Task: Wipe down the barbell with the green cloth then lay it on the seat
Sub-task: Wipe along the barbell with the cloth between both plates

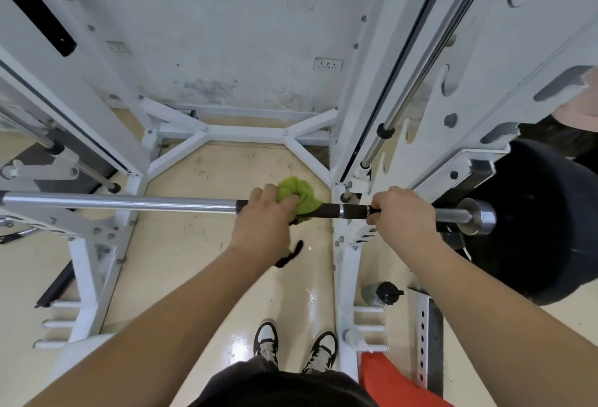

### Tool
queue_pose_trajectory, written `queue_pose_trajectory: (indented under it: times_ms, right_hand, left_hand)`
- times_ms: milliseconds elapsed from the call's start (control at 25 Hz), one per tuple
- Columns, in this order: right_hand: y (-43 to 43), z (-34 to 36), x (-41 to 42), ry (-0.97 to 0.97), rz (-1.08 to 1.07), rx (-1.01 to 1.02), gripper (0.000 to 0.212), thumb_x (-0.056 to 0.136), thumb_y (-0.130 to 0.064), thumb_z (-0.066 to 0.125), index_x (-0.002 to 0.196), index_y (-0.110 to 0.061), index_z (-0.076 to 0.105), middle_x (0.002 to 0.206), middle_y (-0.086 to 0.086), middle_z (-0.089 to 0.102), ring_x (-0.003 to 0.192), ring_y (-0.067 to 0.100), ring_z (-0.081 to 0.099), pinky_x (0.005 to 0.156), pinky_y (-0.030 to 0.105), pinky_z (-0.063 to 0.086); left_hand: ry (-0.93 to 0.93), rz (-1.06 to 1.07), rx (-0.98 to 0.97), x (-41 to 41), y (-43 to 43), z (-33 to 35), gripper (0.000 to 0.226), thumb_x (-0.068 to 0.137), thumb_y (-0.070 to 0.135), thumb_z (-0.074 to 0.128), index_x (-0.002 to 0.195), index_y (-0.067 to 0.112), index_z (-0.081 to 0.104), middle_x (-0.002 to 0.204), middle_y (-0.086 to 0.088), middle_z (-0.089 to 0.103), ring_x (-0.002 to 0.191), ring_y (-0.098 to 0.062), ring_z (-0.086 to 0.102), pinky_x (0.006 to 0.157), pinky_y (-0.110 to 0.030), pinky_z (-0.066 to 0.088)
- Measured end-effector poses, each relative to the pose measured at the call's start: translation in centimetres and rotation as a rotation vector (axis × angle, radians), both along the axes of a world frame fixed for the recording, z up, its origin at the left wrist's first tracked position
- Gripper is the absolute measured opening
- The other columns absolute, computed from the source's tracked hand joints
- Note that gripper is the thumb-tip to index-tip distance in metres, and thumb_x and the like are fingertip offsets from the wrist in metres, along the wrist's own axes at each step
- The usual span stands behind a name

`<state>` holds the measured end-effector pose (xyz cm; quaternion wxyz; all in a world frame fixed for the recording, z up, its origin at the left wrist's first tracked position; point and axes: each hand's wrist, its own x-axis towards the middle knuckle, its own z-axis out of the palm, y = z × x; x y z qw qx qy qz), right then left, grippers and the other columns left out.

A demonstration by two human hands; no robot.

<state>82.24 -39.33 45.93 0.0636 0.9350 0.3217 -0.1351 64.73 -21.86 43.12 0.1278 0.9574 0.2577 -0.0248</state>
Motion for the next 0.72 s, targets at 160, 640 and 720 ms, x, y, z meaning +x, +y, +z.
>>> queue_pose_trajectory:
  times_ms: [160, 640, 720]
  right_hand:
    - [0.6, 0.7, 0.0, 0.016, -0.005, -0.074, 0.019, 0.095, -0.031, 0.065, 0.107, -0.019, 0.072, 0.091, 0.002, 0.055, 0.086, 0.022, 0.05, 0.065, 0.031, 0.04]
    - [1.5, 1.3, 0.4, 0.073, -0.076, -0.096, 0.014, 0.09, -0.03, 0.072, 0.1, -0.02, 0.071, 0.084, 0.0, 0.059, 0.082, 0.022, 0.056, 0.062, 0.027, 0.04]
    - [1.1, 1.0, 0.2, 0.045, -0.048, -0.061, 0.01, 0.091, -0.029, 0.07, 0.094, -0.02, 0.07, 0.083, 0.0, 0.06, 0.08, 0.021, 0.056, 0.056, 0.025, 0.035]
  left_hand:
    - [-0.037, 0.211, 0.06, -1.1, -0.3, -0.3, 0.041, 0.084, 0.002, 0.054, 0.12, 0.019, 0.061, 0.116, -0.012, 0.05, 0.107, -0.031, 0.044, 0.075, -0.036, 0.044]
    - [-0.034, 0.016, -0.027, 0.1, -3.2, -0.2, 0.059, 0.076, 0.013, 0.075, 0.131, 0.023, 0.056, 0.13, -0.009, 0.044, 0.119, -0.03, 0.041, 0.087, -0.039, 0.053]
    - [-0.034, -0.037, -0.021, -1.2, -0.5, -0.2, 0.06, 0.074, 0.012, 0.073, 0.131, 0.025, 0.058, 0.126, -0.007, 0.046, 0.112, -0.028, 0.043, 0.076, -0.038, 0.052]
